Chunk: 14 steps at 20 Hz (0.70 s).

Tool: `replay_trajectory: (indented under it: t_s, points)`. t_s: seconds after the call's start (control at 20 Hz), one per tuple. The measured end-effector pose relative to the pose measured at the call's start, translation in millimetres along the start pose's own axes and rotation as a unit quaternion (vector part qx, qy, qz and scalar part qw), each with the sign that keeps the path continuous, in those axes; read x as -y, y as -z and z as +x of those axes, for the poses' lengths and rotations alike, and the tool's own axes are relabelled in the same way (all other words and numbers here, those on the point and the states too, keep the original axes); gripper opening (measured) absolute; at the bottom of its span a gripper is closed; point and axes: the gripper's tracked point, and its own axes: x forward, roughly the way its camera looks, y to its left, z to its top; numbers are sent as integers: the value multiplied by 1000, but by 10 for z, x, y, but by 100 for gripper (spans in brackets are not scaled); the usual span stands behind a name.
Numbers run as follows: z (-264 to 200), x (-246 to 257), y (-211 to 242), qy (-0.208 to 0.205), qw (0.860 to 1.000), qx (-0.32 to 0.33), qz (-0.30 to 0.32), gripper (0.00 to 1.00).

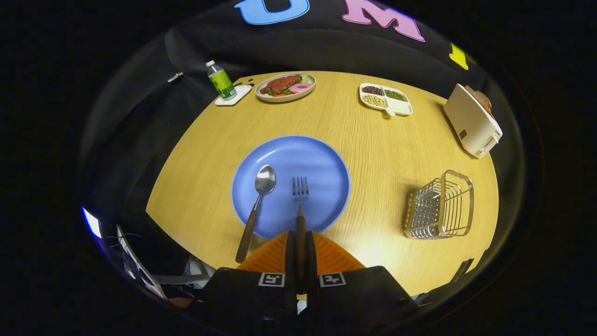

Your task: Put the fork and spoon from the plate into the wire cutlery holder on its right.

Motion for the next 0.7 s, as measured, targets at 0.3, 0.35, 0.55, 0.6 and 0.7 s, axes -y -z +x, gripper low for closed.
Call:
replay_trajectory:
  t_s: [0.3,0.35,0.55,0.6,0.7]
  points:
    - [-476,209,-335,-11,999,44,31,12]
    - [-595,309,-368,-9,998,49,35,12]
    - [-1038,970,-412,22,996,65,57,12]
    - [-1135,1163,-395,34,995,65,65,12]
    - [-1305,1549,-345,61,992,66,85,12]
